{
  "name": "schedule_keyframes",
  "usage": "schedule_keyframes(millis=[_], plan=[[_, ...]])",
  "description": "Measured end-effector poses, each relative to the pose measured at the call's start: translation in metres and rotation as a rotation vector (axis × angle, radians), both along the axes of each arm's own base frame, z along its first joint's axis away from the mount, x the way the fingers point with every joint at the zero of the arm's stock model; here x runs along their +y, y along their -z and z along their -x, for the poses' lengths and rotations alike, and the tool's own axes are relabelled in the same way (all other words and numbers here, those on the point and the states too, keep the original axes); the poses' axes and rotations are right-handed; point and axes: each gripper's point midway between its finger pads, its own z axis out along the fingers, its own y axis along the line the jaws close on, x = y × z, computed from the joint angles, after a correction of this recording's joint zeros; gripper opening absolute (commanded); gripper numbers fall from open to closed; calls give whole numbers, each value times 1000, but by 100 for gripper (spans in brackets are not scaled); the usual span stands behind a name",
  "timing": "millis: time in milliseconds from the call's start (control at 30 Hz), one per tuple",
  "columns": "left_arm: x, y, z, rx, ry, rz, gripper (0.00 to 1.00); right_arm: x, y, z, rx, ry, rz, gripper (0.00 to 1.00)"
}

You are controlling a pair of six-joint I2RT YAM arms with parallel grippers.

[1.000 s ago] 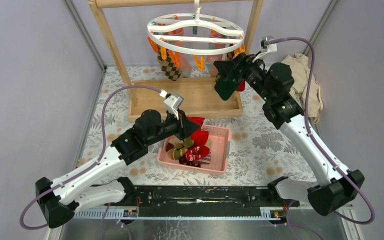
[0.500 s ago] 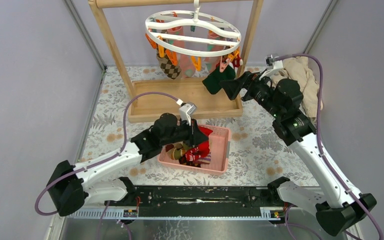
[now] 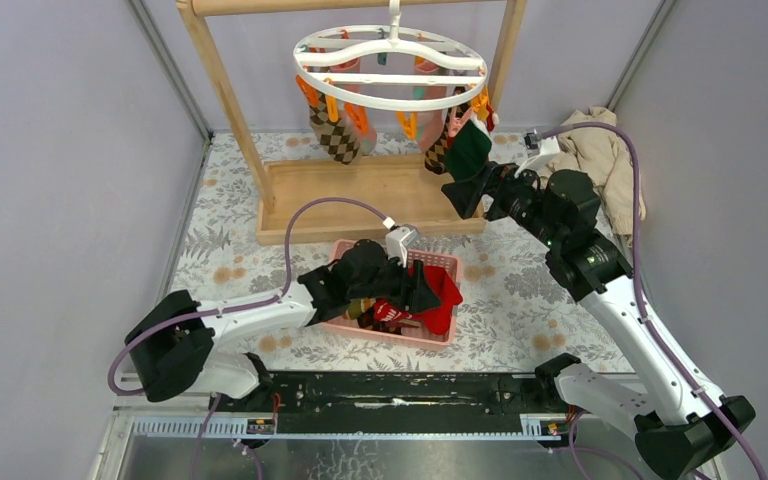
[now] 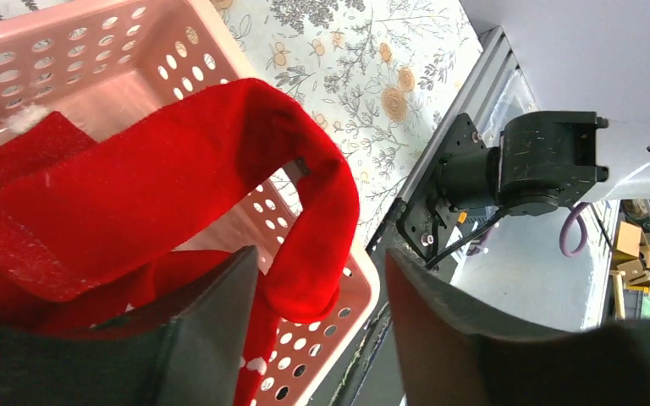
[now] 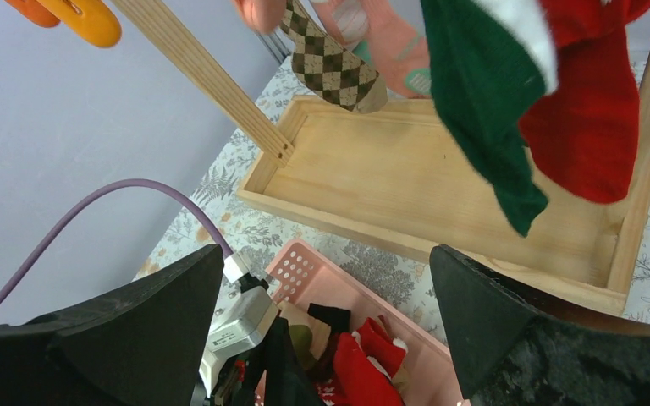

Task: Remove the socks clipped to the hanger
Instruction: Place the sock in the bin.

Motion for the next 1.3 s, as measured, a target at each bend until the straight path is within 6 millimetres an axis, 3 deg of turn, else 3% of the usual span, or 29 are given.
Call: schedule_keyframes(millis=[267, 467, 567, 700, 833, 967, 1067, 1300], plan=[[15, 11, -9, -15, -71, -87, 85, -1, 15, 1, 38, 1, 22, 100], [33, -10, -20, -73, -161, -127, 86, -3, 19, -1, 44, 17, 28, 100], [37, -25, -24, -99, -190, -113, 75, -4, 23, -1, 54, 19, 34, 100], [34, -45, -34, -146, -219, -116, 47, -4, 29, 0, 66, 18, 40, 100], [21, -54, -47, -195, -225, -145, 38, -4, 31, 1, 76, 19, 46, 100], [12, -40, -58, -208, -232, -218, 31, -7, 29, 3, 68, 26, 46, 100], [9, -18, -60, -204, -232, -286, 30, -12, 27, 6, 59, 39, 54, 100], [19, 26, -46, -186, -224, -423, 30, -18, 28, 9, 52, 61, 76, 100]])
